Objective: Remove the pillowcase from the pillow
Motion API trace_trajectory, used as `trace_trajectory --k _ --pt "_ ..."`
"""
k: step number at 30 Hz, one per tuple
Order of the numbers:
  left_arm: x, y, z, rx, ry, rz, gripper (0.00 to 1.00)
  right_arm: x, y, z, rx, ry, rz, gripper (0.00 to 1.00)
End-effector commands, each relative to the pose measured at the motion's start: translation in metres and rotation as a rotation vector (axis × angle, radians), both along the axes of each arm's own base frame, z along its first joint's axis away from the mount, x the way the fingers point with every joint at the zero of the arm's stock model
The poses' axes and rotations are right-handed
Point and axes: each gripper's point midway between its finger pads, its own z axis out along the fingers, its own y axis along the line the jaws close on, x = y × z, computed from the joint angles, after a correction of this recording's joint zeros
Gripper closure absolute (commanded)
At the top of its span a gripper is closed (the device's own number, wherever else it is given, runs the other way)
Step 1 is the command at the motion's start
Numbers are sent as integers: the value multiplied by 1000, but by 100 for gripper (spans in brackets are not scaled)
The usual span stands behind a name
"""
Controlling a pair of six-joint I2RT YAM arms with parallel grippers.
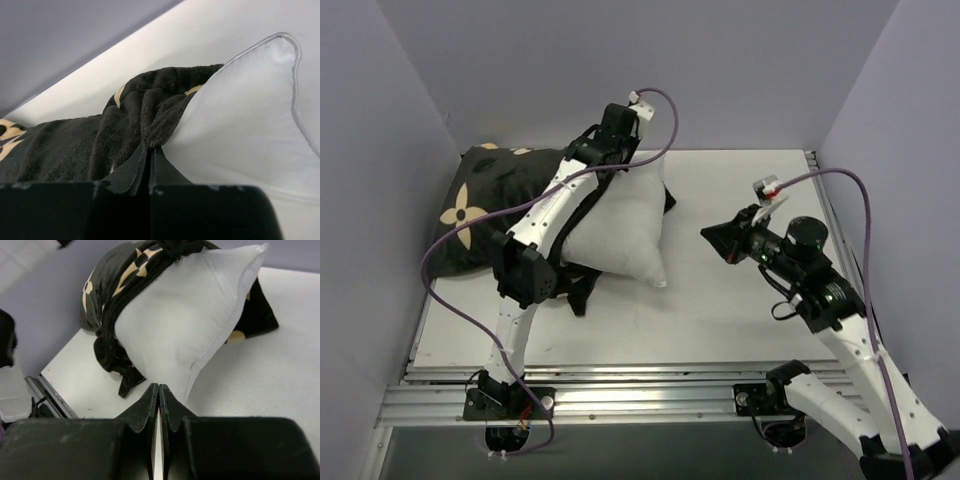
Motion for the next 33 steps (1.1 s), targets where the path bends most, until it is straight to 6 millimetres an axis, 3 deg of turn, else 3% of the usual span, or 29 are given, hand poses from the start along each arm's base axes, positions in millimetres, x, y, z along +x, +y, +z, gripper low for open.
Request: trace_trajectory --k 1,3,5,7,9,10,11,12,13,14,16,17,20,24,28,33 --pt "30 80 21 111 -110 230 98 -27 -11 36 41 -39 -7 100" --pt "39 102 13 141 -108 292 98 -40 -21 54 50 -66 -32 100" --pt "43 110 4 150 -98 318 98 -48 -26 60 50 -73 -40 100" --pt "40 94 -1 107 -69 252 98 -49 -26 58 39 -64 -34 100" --pt "34 76 15 42 -103 192 98 -43 -21 45 30 -32 -23 100" --pt "23 59 0 54 -78 136 98 -39 -18 33 36 5 -26 100" --pt "18 52 23 17 -141 118 98 -30 -13 31 50 2 -23 100" --pt "12 45 25 12 -147 99 98 -26 -10 27 57 7 -20 98" --pt "6 38 27 2 -148 77 98 -20 -8 18 69 36 -29 92" --pt "-6 25 29 -27 -139 37 98 -8 -4 15 76 38 -43 77" --pt "-18 13 33 -63 -125 7 98 9 -5 4 72 70 -92 61" --pt "-28 3 38 -97 -115 -18 98 24 -2 -1 81 78 -114 43" --pt "-47 -12 44 -146 -98 -52 98 54 -3 -20 101 114 -197 13" --pt "-80 -48 55 -216 -77 -145 98 85 -2 -44 156 174 -244 0" --pt "-99 -62 61 -263 -59 -182 98 103 10 -56 251 212 -196 0" --pt "-108 -68 60 -297 -35 -187 98 121 33 -71 315 248 -95 0"
